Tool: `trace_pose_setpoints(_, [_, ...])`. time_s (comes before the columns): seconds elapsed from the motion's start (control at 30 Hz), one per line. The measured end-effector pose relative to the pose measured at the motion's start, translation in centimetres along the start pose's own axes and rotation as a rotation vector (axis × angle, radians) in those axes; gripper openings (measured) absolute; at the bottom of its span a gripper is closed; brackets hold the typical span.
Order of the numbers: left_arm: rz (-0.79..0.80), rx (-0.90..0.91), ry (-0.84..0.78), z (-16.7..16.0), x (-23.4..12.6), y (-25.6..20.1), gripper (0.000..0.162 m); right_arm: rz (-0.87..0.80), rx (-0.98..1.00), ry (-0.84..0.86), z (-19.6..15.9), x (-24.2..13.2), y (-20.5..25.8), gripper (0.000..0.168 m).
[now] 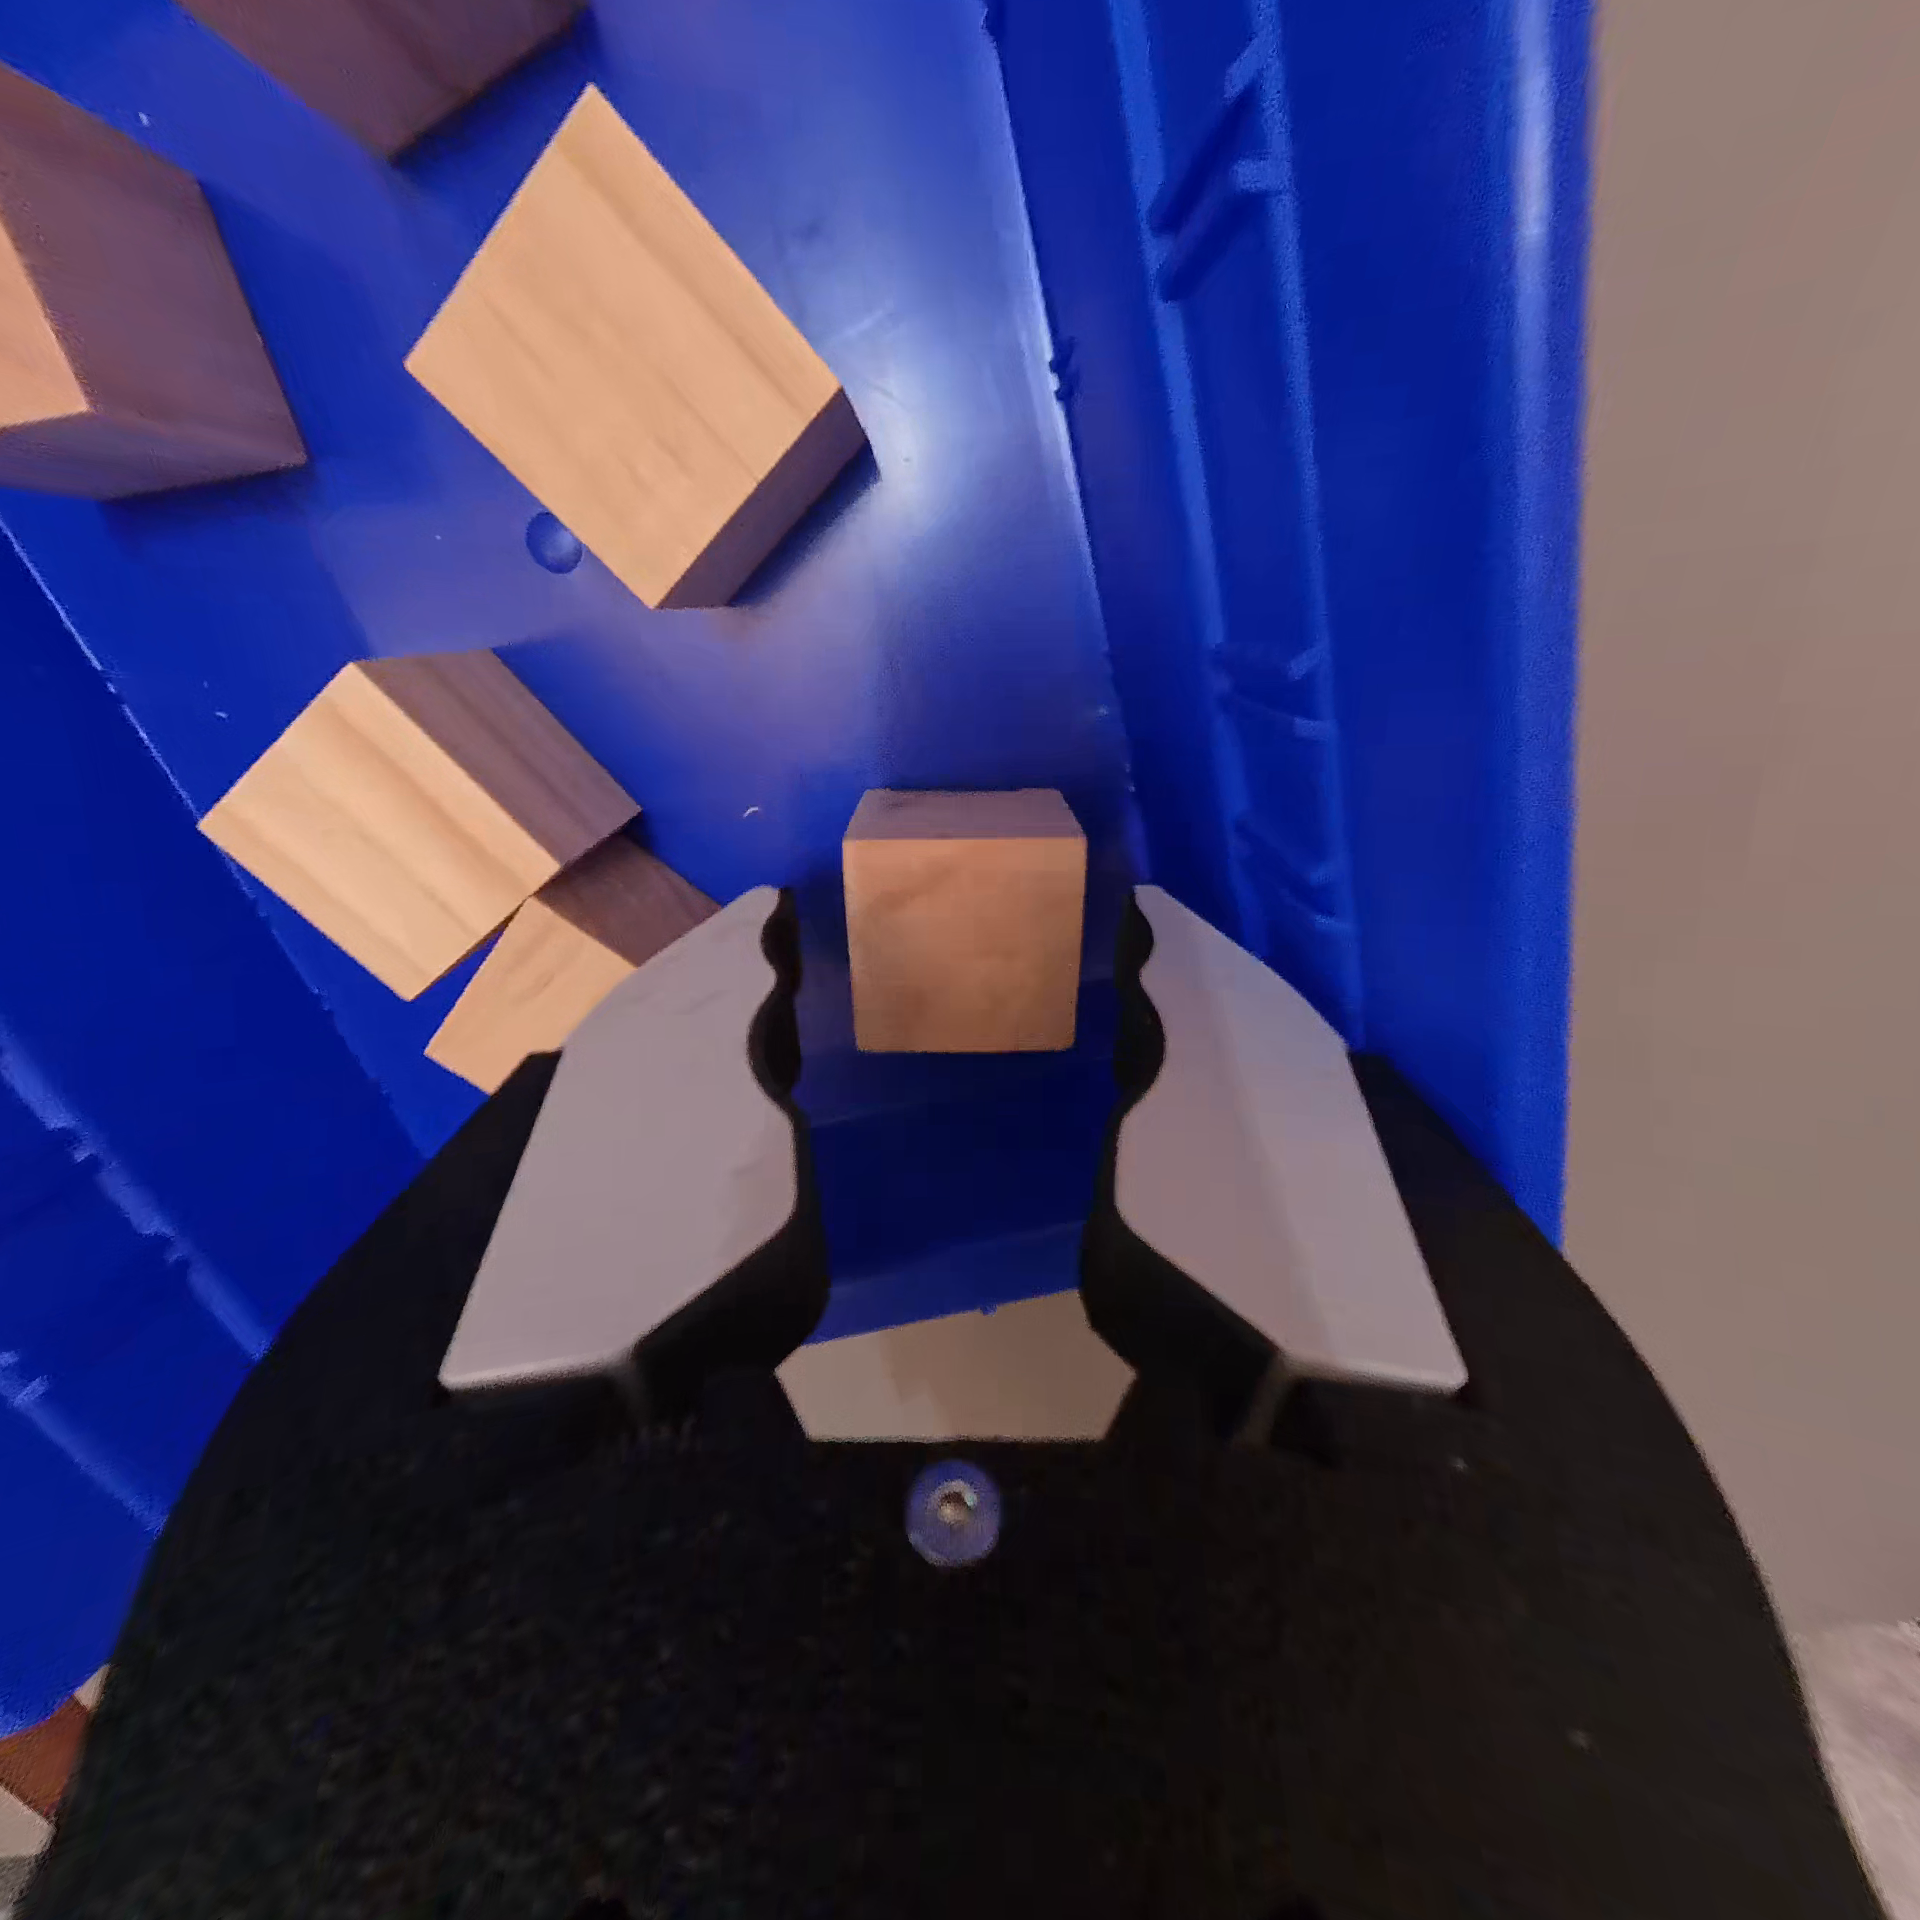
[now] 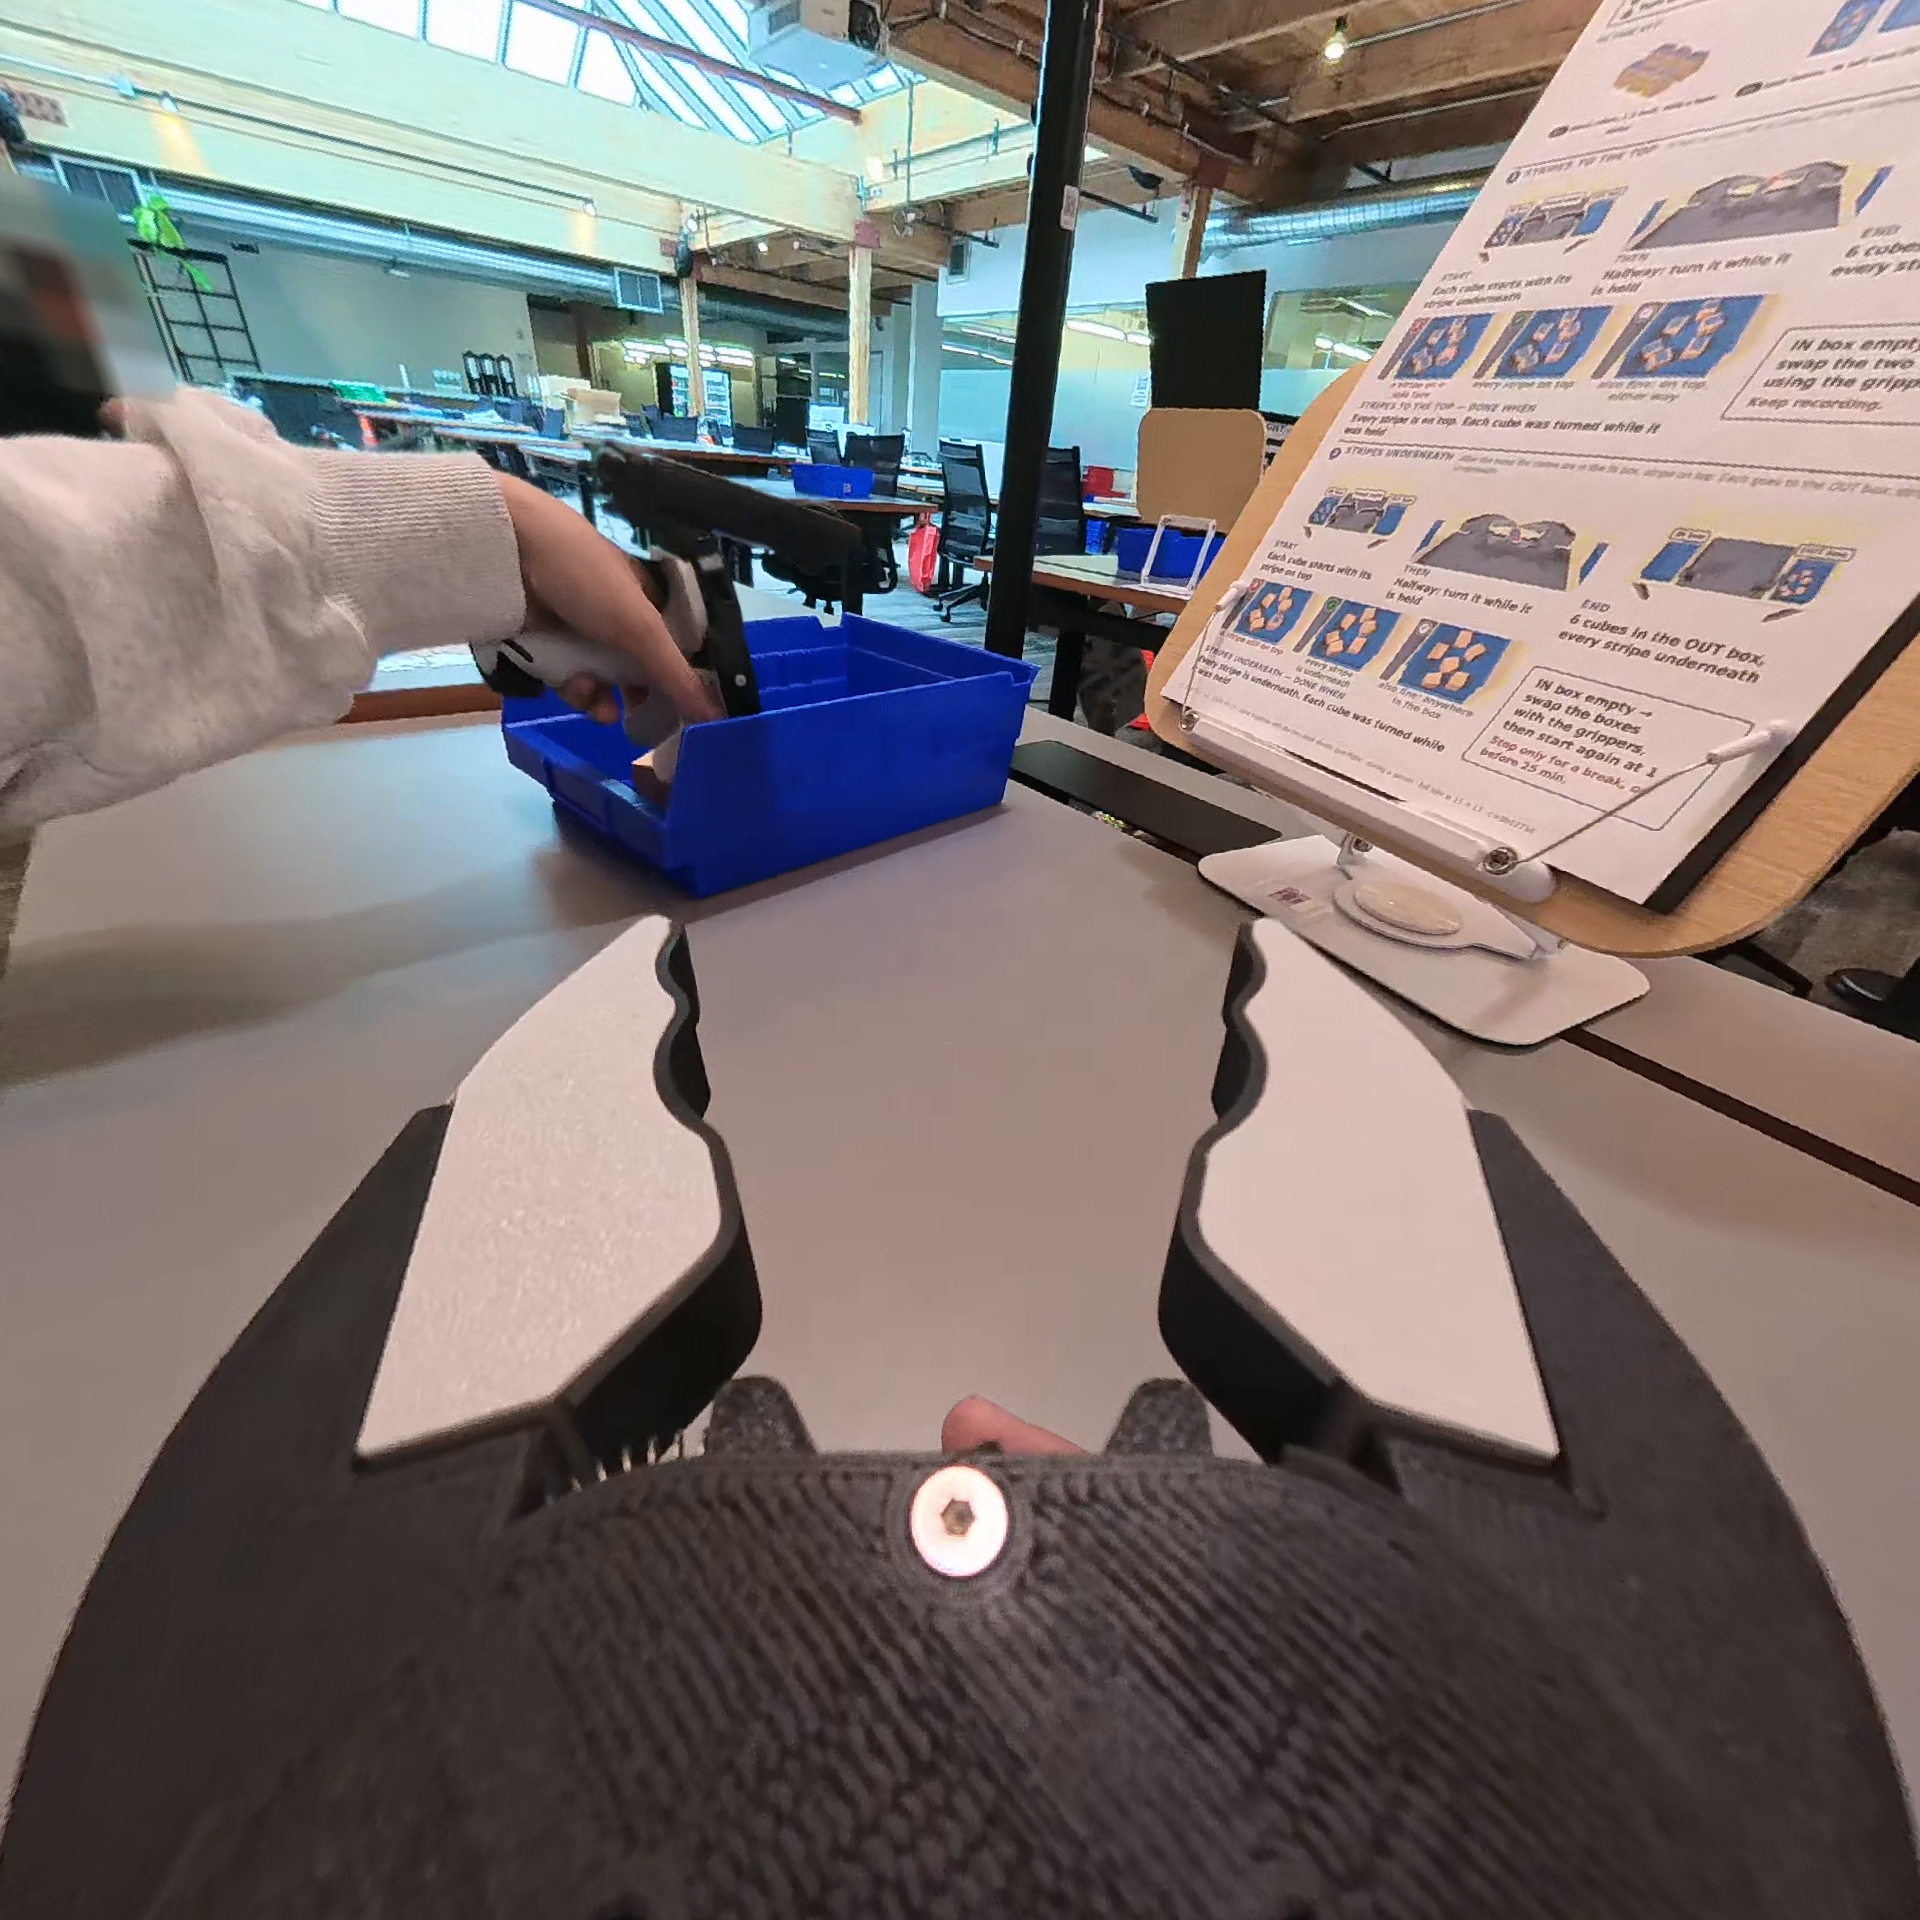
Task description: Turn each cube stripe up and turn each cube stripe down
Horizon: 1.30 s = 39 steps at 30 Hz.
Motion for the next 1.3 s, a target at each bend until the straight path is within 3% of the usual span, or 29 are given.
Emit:
trace_pose_setpoints(0.13, [-0.02,-0.015,0.007,0.0,0.8,0.0,0.045,0.003,-0.027,0.005,0.0,0.1,0.2,0.097])
trace_pose_setpoints(0.37, [-0.076,0.004,-0.053,-0.1,0.3,0.6,0.045,0.014,-0.038,0.026,-0.4,0.5,0.6,0.098])
trace_pose_setpoints(0.73, [-0.263,0.017,-0.464,0.1,-10.9,-0.1,0.045,0.017,-0.122,0.028,0.0,1.1,1.7,0.097])
trace_pose_setpoints(0.93, [-0.523,0.151,-0.516,-1.8,-13.8,-5.5,0.044,-0.003,-0.149,0.021,0.3,1.2,1.9,0.093])
trace_pose_setpoints(1.1, [-0.679,0.324,-0.506,-3.8,-14.2,-11.4,0.045,0.023,-0.132,-0.011,1.0,1.0,1.9,0.092])
trace_pose_setpoints(1.3, [-0.975,0.437,-0.442,-6.5,-14.3,-18.3,0.044,0.024,-0.063,-0.079,2.3,-0.1,1.0,0.087])
Point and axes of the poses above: each gripper's, where its closed fingertips meet, x out along the fingers, z out of its top, y = z × x across the jaws, the point moved 7 cm from there along -x, back along the fingers, and after that the axes turned 10 degrees about -x, right-handed, at the moved point
